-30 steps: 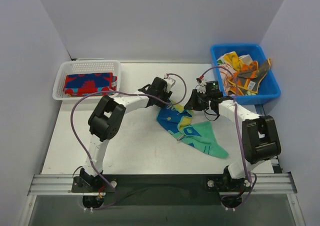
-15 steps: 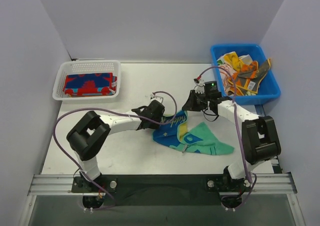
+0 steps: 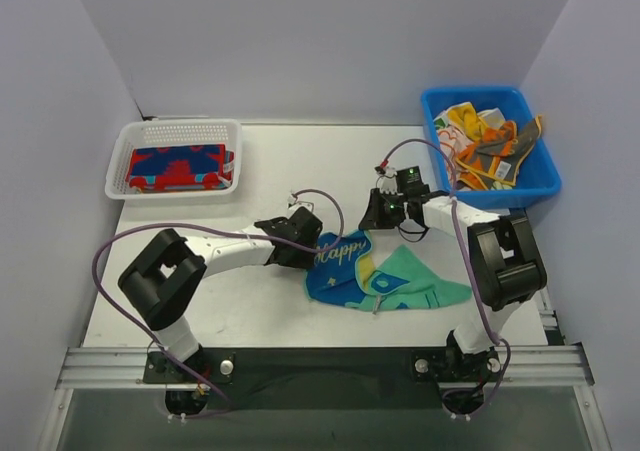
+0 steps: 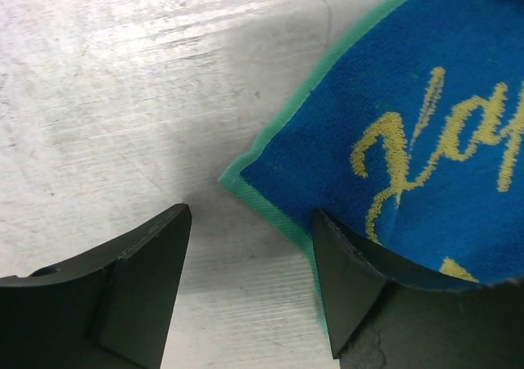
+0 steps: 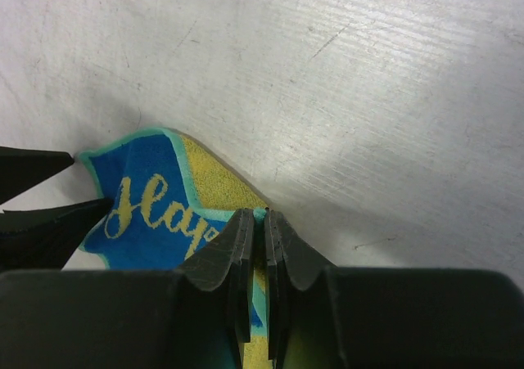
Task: Fold and stack the towels
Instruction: Flatten out the crumpled towel
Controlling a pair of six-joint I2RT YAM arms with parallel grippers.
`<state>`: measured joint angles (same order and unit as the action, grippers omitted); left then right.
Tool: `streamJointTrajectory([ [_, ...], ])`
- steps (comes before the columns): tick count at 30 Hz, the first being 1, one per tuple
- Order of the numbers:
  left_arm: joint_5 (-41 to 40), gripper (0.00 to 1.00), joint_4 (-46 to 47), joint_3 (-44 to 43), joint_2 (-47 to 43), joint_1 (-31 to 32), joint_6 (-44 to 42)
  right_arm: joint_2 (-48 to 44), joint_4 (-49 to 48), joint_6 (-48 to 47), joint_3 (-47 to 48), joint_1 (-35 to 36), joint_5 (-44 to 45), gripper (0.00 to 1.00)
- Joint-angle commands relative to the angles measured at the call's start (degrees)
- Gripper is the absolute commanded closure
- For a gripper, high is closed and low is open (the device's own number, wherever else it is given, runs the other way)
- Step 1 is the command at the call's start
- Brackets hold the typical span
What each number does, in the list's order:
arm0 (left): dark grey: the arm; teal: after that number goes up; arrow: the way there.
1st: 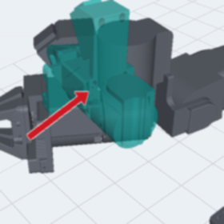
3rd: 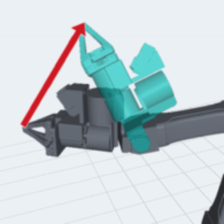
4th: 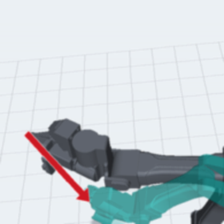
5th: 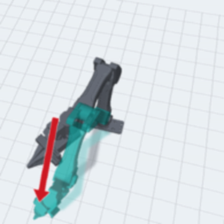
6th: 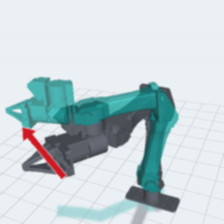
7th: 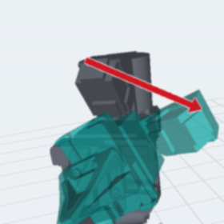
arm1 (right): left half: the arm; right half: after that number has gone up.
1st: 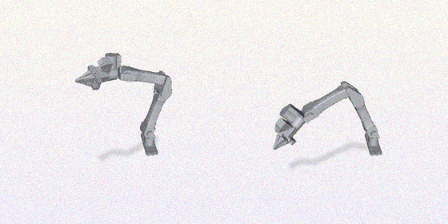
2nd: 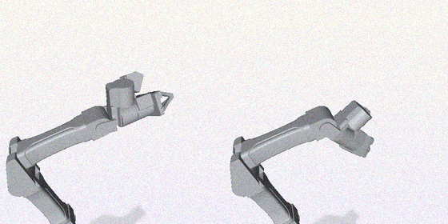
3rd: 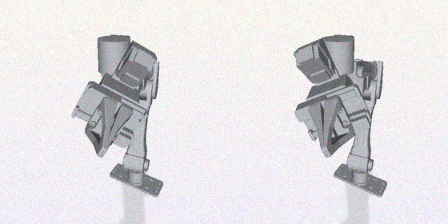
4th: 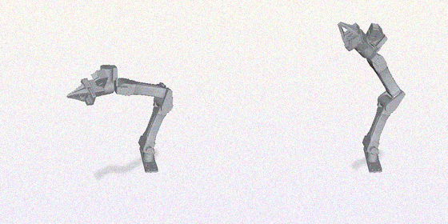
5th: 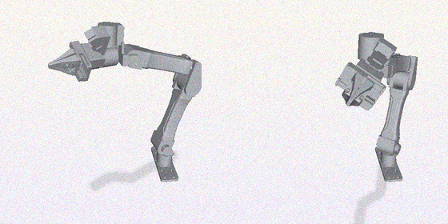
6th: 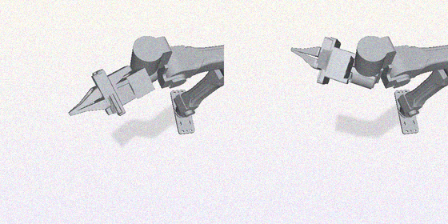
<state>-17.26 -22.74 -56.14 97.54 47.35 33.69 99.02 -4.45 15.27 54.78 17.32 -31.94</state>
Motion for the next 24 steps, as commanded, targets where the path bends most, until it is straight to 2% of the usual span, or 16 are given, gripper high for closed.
streamJointTrajectory([
  [1, -0.2, 0.28, -4.1, -1.2, 0.4, -1.8, -1.2, -0.1, 1.4, -1.9, 2.1, 0.8, 0.1, 1.0],
  [7, 2.1, 0.34, -2.8, -3.7, 3.6, -3.8, -4.1, -0.1, 1.7, -2.3, 2.3, 1.0, -0.1, 1.0],
  [13, 4.3, 0.28, -1.0, -3.1, 0.4, -6.0, -5.9, -0.6, 2.4, -3.0, 2.2, 1.0, 0.3, 1.0],
  [18, 8.9, 0.26, 1.8, -1.5, -2.6, -10.4, -7.3, -0.5, 2.6, -3.1, 2.3, 1.0, 0.2, 1.0],
  [24, 10.8, 0.31, 3.7, -2.6, -1.5, -11.5, -9.2, -0.5, 2.5, -2.8, 2.3, 1.1, 0.0, 1.0],
])
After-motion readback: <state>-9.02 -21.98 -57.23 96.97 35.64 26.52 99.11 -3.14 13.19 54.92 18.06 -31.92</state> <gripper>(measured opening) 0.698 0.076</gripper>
